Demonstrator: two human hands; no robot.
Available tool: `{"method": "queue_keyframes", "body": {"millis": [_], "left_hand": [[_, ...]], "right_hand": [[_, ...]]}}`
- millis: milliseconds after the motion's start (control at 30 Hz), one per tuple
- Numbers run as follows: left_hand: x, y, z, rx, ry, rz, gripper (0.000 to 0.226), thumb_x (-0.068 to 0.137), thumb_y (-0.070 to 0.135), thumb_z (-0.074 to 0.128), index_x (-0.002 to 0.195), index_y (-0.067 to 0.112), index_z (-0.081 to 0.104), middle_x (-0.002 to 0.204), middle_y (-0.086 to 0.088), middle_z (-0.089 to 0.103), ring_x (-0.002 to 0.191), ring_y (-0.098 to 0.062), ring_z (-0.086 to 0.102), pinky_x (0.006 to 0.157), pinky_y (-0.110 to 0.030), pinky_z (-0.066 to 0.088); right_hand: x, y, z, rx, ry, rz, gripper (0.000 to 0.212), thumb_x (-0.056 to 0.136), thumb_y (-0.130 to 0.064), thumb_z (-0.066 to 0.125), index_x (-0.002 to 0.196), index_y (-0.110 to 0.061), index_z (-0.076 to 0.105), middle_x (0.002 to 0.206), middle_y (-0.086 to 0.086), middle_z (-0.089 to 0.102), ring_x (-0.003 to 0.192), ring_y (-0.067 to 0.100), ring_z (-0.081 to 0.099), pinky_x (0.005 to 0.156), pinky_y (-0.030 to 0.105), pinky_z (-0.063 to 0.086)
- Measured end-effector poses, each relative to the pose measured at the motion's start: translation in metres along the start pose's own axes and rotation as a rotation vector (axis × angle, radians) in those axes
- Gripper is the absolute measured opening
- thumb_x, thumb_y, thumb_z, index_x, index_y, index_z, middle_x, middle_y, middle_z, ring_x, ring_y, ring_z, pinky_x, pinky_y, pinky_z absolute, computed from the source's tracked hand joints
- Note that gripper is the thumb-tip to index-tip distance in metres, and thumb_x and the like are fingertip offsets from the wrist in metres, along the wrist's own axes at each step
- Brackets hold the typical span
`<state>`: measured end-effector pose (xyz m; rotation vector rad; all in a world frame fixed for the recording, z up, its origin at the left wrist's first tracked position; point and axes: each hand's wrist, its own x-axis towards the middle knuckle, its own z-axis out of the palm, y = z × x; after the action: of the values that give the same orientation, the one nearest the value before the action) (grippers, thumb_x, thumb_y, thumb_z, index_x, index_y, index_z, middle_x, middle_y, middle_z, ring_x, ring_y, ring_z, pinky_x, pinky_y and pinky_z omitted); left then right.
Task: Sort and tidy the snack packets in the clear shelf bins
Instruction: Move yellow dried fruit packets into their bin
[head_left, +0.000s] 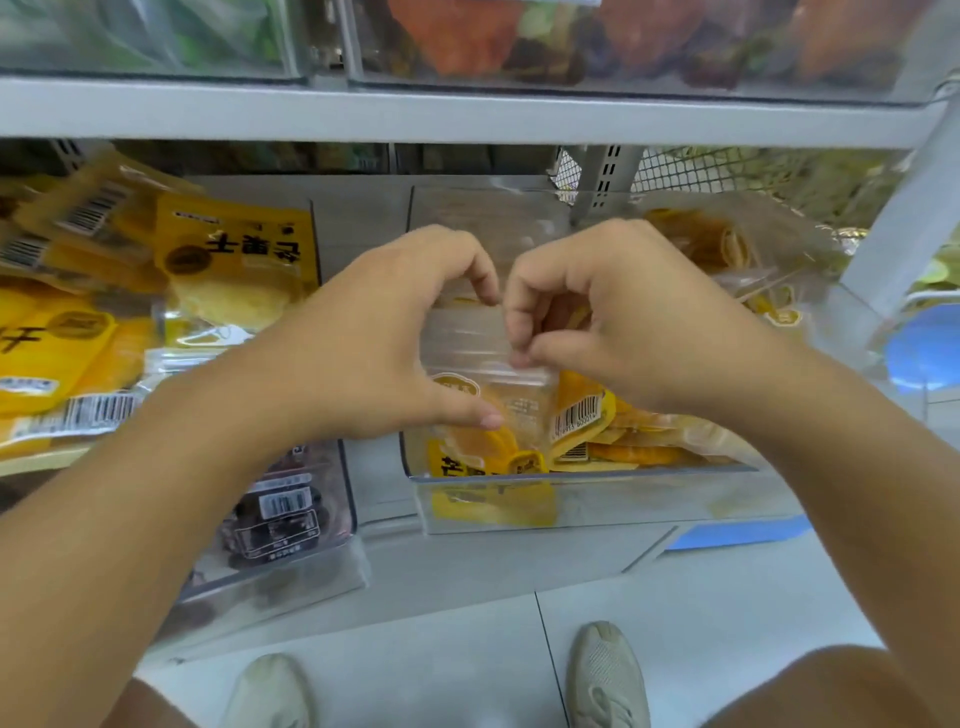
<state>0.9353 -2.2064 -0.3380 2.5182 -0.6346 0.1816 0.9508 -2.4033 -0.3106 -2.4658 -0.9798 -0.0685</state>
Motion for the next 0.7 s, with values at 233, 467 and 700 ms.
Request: {"method": "queue_keyframes", "body": {"millis": [233, 467, 700], "left_hand": [[0.003, 0.027, 0.019, 0.288, 0.029, -0.082, 0.070, 0.066, 0.048, 0.089, 0.108, 0.040, 0.033, 0.116, 0.018, 0.049, 0.092, -0.020, 0.055, 0.067, -0.037, 0.041], [0.006, 0.023, 0.017, 0.304, -0.044, -0.111, 0.072, 0.068, 0.036, 0.091, 0.101, 0.034, 0.027, 0.086, 0.016, 0.042, 0.070, -0.006, 0.045, 0.053, -0.030, 0.030], [0.008, 0.005, 0.012, 0.151, 0.041, -0.014, 0.054, 0.061, 0.024, 0.093, 0.082, 0.033, 0.044, 0.091, 0.014, 0.054, 0.087, -0.019, 0.055, 0.076, -0.047, 0.049]], "right_hand": [[-0.030, 0.016, -0.030, -0.354, -0.281, 0.287, 0.042, 0.059, -0.044, 0.092, 0.095, -0.042, 0.069, 0.103, -0.027, 0.060, 0.098, 0.004, 0.057, 0.084, 0.031, 0.047], [-0.016, 0.025, -0.020, -0.334, -0.247, 0.121, 0.004, 0.082, -0.033, 0.079, 0.083, -0.035, 0.076, 0.084, -0.014, 0.070, 0.090, 0.010, 0.062, 0.092, 0.038, 0.047], [-0.021, -0.008, -0.020, -0.218, -0.150, -0.033, 0.006, 0.087, -0.038, 0.067, 0.089, -0.033, 0.071, 0.080, -0.009, 0.064, 0.079, 0.012, 0.062, 0.074, 0.034, 0.052]]}}
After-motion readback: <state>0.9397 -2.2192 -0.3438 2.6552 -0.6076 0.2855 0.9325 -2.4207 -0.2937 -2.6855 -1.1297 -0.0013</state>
